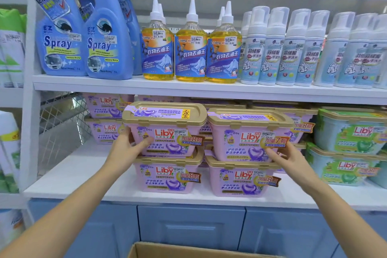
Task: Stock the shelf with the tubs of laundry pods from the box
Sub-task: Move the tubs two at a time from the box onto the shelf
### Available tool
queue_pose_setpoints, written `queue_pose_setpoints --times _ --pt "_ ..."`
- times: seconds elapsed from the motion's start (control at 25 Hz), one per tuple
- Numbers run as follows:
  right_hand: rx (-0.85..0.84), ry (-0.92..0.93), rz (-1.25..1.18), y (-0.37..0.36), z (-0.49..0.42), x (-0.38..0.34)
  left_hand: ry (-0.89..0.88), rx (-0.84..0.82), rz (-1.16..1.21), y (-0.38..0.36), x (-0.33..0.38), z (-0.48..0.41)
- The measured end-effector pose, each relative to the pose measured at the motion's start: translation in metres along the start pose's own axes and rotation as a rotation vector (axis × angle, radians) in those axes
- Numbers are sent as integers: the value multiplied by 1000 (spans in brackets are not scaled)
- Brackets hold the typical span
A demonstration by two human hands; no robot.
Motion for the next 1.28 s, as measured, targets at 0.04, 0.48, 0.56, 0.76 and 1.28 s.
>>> queue_pose_setpoints --times 0.04,0.48,0.56,0.76,1.28 --pt "28 23 5 -2 1 0 -9 7 1 1 -2 0" --pt "137 164 22 -6 -9 14 -47 -52 5 -13 -6 4" --pt "147 174 10 -8 -7 14 -38 -25 30 -13 -13 8" --pt "267 76 -99 -10 11 62 56 53 62 -29 -58 37" --pt "123 -127 170 -47 4 99 228 27 -161 -42 -115 34"
Point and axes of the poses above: each hand's wrist, its own z-axis away from the middle knuckle, its own y-axis out of the back of the hand, x = y × z, the point moved 7 cm from there along -z, towards the middle knuckle, and after that the axes turned 14 degrees about -x, right-handed, at the moved point
